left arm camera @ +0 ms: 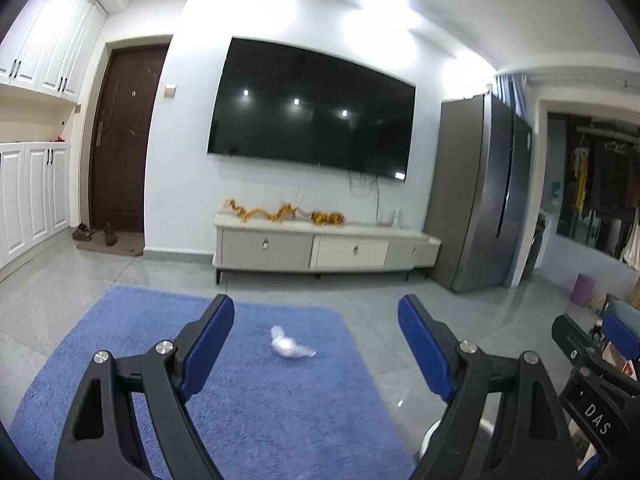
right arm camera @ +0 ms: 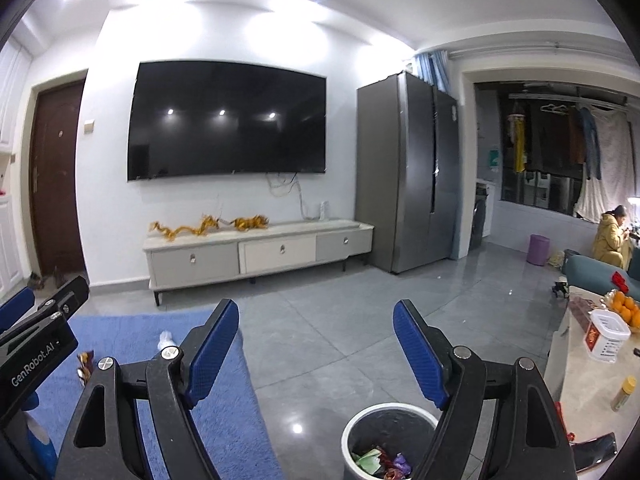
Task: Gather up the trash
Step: 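Move both tools back from the bin toward the wrappers on the rug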
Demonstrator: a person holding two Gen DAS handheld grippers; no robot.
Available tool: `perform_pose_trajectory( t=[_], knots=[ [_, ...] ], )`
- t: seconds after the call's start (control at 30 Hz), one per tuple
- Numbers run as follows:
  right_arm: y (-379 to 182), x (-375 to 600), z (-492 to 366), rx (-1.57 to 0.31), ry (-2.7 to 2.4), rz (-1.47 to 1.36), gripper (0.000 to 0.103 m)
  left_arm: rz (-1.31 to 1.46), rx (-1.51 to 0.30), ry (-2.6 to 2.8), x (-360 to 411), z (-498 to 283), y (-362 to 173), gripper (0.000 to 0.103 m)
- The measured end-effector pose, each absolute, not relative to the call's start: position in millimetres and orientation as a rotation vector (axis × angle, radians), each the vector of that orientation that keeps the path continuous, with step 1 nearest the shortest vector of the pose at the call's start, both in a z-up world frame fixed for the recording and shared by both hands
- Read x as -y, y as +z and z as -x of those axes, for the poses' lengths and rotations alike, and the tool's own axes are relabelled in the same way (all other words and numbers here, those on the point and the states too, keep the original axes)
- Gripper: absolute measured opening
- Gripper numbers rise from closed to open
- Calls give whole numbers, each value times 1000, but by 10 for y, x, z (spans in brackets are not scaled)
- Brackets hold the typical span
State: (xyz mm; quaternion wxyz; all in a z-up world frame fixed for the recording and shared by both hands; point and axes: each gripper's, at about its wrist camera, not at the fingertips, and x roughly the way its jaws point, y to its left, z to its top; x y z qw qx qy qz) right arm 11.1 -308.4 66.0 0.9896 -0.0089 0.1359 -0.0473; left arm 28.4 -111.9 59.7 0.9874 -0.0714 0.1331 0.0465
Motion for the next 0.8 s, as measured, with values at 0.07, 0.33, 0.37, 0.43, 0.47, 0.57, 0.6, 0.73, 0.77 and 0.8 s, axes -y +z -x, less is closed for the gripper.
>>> perform_pose_trajectory(
  t=[0.07, 0.33, 0.37, 0.43, 0.47, 0.57, 0.6, 0.73, 0.77, 0.8],
  knots=[
    [565, 3013, -260, -304, -80, 24, 78, 139, -297, 106, 1044, -394, 496, 83],
    [218, 2690, -777, -393, 20, 34, 78, 160, -411, 209, 430, -858, 58, 84],
    [161, 2644, -856, -409, 34, 38, 78, 170, -429, 228, 323, -920, -6, 83],
    [23, 2543, -1064, -451, 78, 44, 78, 179, -464, 289, 69, -1061, -152, 84],
    [-33, 2512, -1159, -469, 94, 46, 78, 183, -479, 314, -44, -1127, -218, 84],
    [-258, 2319, -1498, -536, 159, 53, 78, 219, -542, 366, -417, -1314, -458, 83],
    [-315, 2286, -1553, -547, 174, 52, 78, 230, -561, 371, -506, -1352, -525, 83],
    [-547, 1965, -1998, -607, 274, 74, 78, 286, -649, 361, -794, -1566, -874, 83],
    [-604, 1904, -2056, -615, 290, 78, 78, 302, -667, 354, -846, -1600, -954, 83],
    [-666, 1809, -2178, -633, 325, 74, 78, 320, -684, 345, -895, -1617, -1032, 83]
  ],
)
